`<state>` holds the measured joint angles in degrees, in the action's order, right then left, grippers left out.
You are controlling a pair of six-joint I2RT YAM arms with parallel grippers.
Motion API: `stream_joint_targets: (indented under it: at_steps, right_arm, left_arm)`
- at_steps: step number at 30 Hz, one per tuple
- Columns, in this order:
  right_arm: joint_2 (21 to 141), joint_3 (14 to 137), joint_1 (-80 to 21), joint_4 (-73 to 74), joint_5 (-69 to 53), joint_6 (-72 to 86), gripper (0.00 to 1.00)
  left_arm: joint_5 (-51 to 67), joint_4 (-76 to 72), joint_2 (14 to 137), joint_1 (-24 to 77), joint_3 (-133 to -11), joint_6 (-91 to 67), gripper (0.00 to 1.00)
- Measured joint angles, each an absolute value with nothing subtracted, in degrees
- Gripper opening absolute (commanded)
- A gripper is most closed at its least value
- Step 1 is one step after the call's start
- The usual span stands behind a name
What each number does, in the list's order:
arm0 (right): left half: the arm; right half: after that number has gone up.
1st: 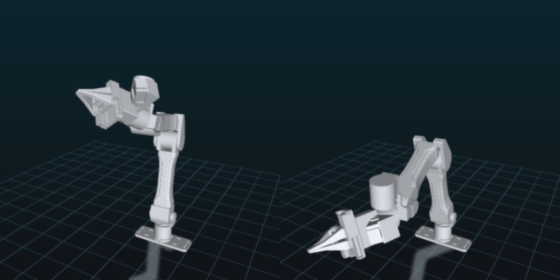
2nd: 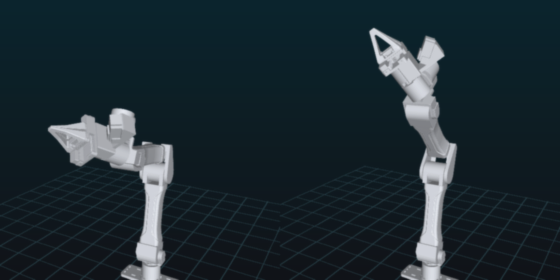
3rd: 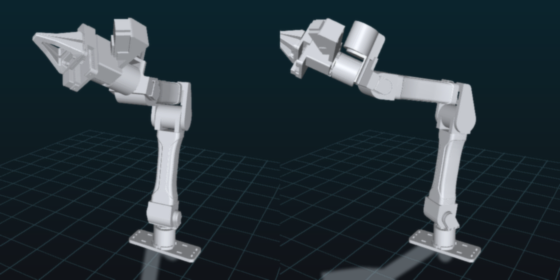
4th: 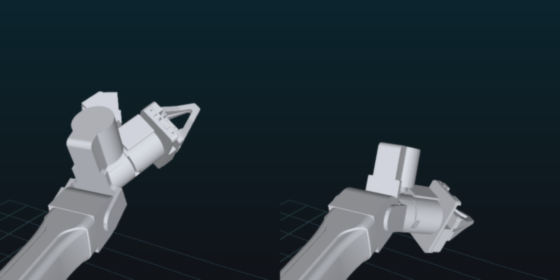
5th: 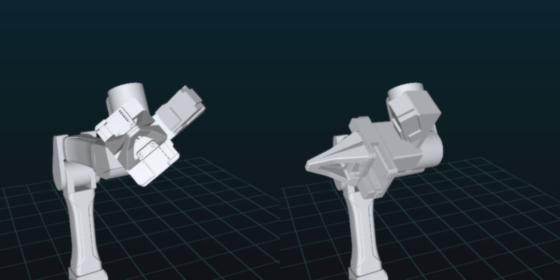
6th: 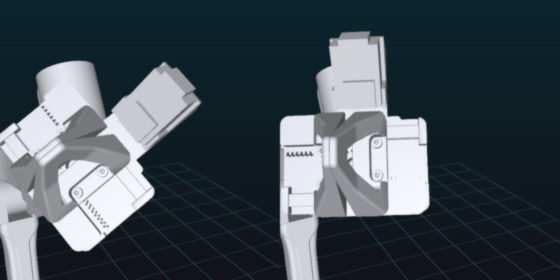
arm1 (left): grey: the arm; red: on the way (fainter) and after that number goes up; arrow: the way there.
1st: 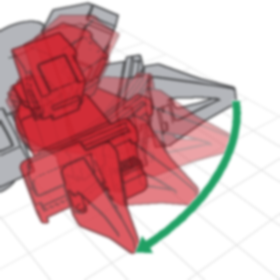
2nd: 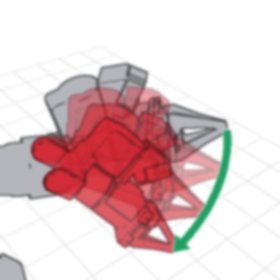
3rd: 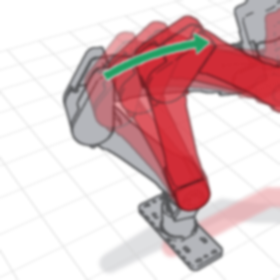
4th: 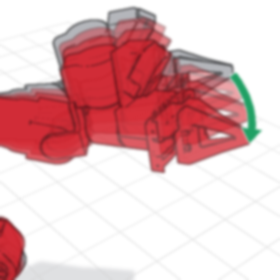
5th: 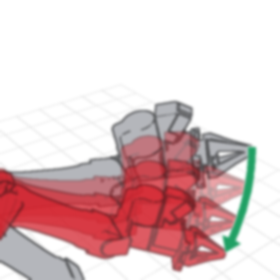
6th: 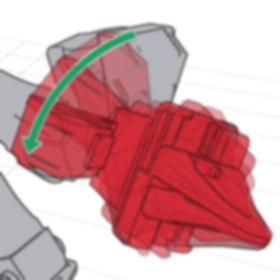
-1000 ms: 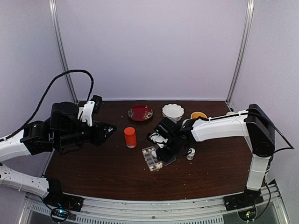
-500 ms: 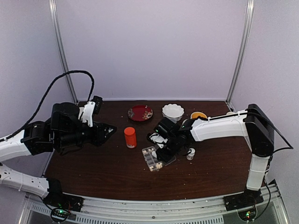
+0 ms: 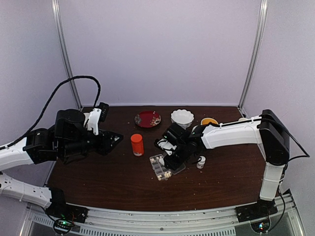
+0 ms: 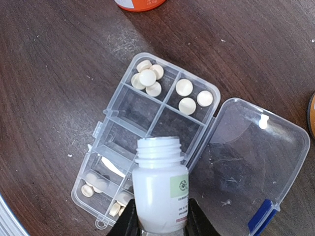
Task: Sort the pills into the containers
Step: Pour the pill into the compartment of the pill container.
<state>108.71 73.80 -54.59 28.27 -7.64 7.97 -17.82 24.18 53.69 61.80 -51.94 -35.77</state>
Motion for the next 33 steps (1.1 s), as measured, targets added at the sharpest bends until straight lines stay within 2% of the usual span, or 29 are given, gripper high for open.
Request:
stream_joint_targets:
  at_steps: [33]
  right_arm:
    - [109.9,77.6,-54.6,32.4,-6.6,8.3,0.00]
  left_arm:
    - [-17.8,24.4,54.0,61.8,-51.9,-35.4,0.00]
